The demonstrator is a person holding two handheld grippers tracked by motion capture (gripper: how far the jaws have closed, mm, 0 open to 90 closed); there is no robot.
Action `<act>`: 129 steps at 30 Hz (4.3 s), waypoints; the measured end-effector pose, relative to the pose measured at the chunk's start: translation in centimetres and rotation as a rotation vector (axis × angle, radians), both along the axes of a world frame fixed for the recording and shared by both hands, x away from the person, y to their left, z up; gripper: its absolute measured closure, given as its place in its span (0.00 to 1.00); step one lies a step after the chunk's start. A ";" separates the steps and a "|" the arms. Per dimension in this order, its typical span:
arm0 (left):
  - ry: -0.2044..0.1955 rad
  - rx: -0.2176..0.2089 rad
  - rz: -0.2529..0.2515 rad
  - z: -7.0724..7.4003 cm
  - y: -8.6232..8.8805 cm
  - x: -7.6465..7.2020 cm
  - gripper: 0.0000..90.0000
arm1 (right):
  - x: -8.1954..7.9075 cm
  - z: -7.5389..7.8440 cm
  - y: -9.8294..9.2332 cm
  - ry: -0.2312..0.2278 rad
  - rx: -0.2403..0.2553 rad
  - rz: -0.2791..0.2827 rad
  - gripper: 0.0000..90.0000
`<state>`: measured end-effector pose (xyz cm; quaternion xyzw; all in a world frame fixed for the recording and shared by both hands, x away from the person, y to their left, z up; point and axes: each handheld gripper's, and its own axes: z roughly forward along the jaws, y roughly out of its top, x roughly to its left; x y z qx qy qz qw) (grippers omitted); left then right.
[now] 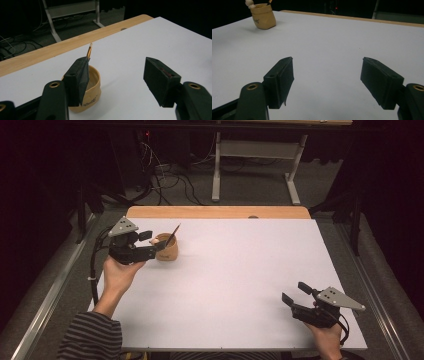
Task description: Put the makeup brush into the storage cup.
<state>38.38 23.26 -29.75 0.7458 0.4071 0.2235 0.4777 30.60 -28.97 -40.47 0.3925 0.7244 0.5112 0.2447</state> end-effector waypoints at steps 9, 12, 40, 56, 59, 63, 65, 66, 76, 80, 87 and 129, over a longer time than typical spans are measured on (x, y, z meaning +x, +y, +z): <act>0.002 -0.002 -0.004 -0.2 -0.1 -0.5 0.42 | 0.0 0.0 0.0 -0.002 0.000 0.001 0.32; 0.005 -0.001 -0.005 -0.3 -0.1 -0.7 0.41 | 0.0 0.0 0.0 0.000 0.000 0.001 0.32; 0.026 -0.033 0.010 -1.5 0.4 -2.4 0.39 | 0.0 0.0 0.0 0.001 0.001 0.002 0.32; 0.036 -0.033 0.004 -2.1 0.3 -3.4 0.38 | 0.0 0.0 0.0 0.000 0.003 0.003 0.32; 0.035 -0.023 0.007 -2.3 0.2 -3.6 0.37 | 0.0 0.0 0.0 0.000 0.003 0.006 0.32; 0.032 -0.004 0.005 -2.7 0.1 -4.0 0.37 | 0.0 0.0 0.0 0.000 0.002 0.003 0.32; 0.031 -0.007 0.005 -2.8 0.1 -4.2 0.37 | 0.0 0.0 0.0 0.001 0.003 0.002 0.32; 0.029 -0.007 0.006 -2.9 0.1 -4.3 0.37 | 0.0 0.0 0.0 0.001 0.003 0.002 0.32; 0.024 0.011 0.003 -3.6 -0.2 -4.9 0.37 | 0.0 0.0 0.0 0.000 0.002 0.003 0.32; 0.023 0.005 -0.003 -3.8 -0.3 -5.2 0.37 | 0.0 0.0 0.0 0.001 0.001 0.003 0.32; 0.023 -0.007 -0.012 -4.3 -0.5 -5.6 0.37 | 0.0 0.0 0.0 0.000 0.000 0.003 0.32; 0.040 -0.051 -0.005 -7.0 -1.6 -6.4 0.37 | 0.0 0.0 0.1 0.000 0.000 0.006 0.32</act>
